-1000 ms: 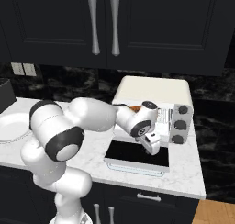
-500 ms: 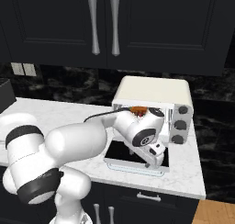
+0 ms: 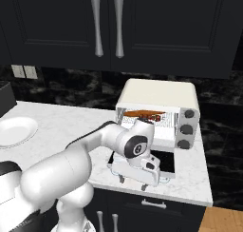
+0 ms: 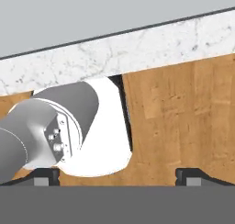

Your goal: Pick up the kebab skewer and baguette bread, and place them inside the toaster oven. Close the toaster oven door and start by setting the timer.

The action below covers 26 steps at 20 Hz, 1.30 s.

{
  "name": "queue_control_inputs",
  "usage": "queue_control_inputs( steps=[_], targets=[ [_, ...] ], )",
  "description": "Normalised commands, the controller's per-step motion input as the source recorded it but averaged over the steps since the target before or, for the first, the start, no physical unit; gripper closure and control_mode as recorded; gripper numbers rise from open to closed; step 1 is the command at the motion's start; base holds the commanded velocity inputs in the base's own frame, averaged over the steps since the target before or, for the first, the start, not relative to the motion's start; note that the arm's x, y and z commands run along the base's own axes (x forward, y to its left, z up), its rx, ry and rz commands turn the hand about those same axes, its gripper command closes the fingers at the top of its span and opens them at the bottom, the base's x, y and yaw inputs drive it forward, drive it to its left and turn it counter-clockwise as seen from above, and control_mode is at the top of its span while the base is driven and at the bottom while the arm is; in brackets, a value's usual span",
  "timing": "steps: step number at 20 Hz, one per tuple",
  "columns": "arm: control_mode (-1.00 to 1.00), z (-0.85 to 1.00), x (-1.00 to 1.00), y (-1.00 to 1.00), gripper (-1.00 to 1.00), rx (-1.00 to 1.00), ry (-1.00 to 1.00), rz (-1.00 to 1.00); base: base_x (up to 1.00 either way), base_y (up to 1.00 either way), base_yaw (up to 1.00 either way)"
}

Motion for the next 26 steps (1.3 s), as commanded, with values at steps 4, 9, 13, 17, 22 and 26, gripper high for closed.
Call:
queue_control_inputs(
  steps=[4, 9, 13, 17, 22, 26],
  targets=[
    [-1.0, -0.03, -0.34, 0.04, -1.0, 0.16, 0.14, 0.26, 0.0, 0.0, 0.0],
    [-1.0, -0.05, 0.37, 0.14, -1.0, 0.13, -0.01, 0.17, 0.0, 0.0, 0.0],
    [-1.0, -0.32, 0.58, 0.0, -1.0, 0.07, -0.04, 0.05, 0.0, 0.0, 0.0],
    [-1.0, -0.57, 0.55, 0.0, -1.0, 0.0, -0.05, 0.0, 0.0, 0.0, 0.0],
    [-1.0, -0.45, 0.73, -0.1, -1.0, -0.01, -0.05, 0.0, 0.0, 0.0, 0.0],
    [-1.0, -0.64, 0.33, -0.15, -1.0, -0.05, -0.08, 0.0, 0.0, 0.0, 0.0]
  ],
)
